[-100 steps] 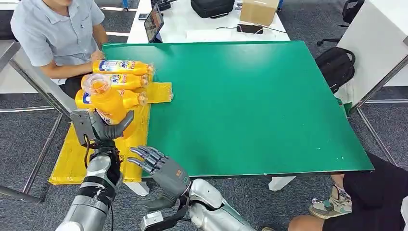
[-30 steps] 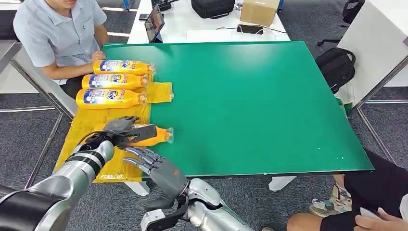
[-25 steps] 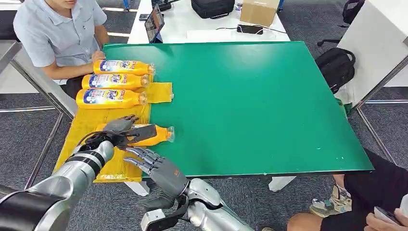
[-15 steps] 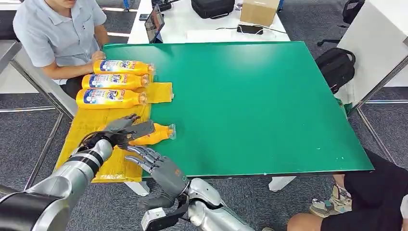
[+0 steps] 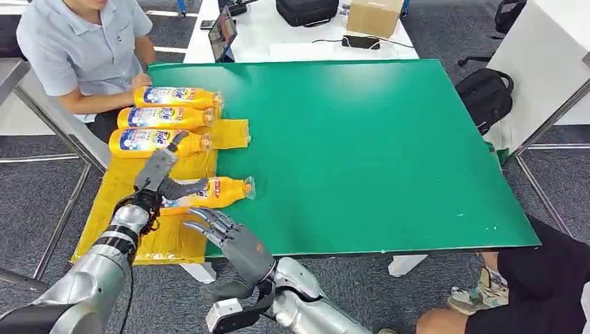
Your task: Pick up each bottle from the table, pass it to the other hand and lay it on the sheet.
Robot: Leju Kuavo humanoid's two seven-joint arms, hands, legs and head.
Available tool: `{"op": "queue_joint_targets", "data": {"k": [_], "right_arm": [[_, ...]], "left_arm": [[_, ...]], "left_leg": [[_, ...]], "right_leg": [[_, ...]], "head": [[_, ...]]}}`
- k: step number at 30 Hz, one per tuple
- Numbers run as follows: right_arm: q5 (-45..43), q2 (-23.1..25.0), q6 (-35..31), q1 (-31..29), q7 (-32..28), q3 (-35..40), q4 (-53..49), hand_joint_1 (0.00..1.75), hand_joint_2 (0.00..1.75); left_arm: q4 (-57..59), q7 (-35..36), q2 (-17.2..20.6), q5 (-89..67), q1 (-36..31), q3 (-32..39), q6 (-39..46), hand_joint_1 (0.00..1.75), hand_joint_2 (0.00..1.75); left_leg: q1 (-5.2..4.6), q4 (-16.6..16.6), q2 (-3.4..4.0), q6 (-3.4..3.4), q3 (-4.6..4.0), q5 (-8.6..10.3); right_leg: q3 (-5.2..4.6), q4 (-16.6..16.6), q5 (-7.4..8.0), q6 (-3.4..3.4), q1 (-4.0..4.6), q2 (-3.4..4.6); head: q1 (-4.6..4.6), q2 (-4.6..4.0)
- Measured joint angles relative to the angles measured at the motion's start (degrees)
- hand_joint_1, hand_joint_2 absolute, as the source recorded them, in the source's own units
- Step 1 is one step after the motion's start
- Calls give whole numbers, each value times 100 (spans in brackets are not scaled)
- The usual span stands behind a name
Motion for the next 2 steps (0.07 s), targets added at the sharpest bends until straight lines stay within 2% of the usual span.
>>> {"op": "queue_joint_targets", "data": {"k": [1, 2], "right_arm": [[4, -11, -11, 1, 0, 2, -11, 0, 0], [24, -18, -7, 1, 0, 5, -11, 0, 175]], "left_arm": [[-278, -68, -9, 136, 167, 35, 298, 0, 175], [-484, -123, -9, 231, 308, 66, 486, 0, 175]], "left_leg": [[0, 0, 1, 0, -1, -1], [0, 0, 0, 0, -2, -1]], "right_leg": [[-1, 0, 0, 0, 0, 1], [-1, -1, 0, 0, 0, 0]], "head": [[0, 0], [0, 0]]}}
